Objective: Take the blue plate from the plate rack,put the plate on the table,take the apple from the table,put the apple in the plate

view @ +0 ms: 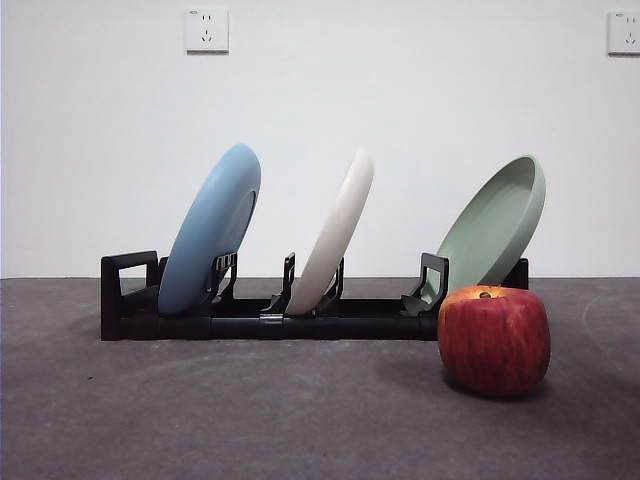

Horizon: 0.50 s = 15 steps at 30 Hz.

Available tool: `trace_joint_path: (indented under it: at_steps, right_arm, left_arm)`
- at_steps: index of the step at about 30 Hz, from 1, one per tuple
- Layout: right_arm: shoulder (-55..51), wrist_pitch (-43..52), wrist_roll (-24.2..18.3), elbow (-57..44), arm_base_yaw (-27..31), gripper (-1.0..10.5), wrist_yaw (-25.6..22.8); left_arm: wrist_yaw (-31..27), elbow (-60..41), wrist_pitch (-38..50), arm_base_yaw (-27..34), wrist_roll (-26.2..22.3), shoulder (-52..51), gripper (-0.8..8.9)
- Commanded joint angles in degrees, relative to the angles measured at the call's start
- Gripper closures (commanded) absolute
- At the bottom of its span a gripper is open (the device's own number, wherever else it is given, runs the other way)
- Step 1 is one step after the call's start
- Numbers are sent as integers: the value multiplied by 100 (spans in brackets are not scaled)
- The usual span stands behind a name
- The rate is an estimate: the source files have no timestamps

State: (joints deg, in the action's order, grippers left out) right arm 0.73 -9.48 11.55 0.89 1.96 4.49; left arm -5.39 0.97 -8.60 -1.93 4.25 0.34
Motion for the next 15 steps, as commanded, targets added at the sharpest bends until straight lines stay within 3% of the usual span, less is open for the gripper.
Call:
trace_joint_path:
  at_steps: [1, 5, 12, 15]
  right_arm:
    - [2, -44, 422, -42, 7, 948, 13]
    - [39, -50, 520, 144, 7, 958, 7]
    - [787, -153, 599, 1010, 7, 958, 11]
    - [1351, -315, 597, 1587, 7, 958, 24]
  left_arm:
    - [208, -55, 46, 15, 212, -15, 819]
    - [568, 109, 24, 15, 396, -15, 820]
    - [595, 804, -90, 15, 970, 420, 820]
    - [599, 1294, -131, 15, 977, 874, 820]
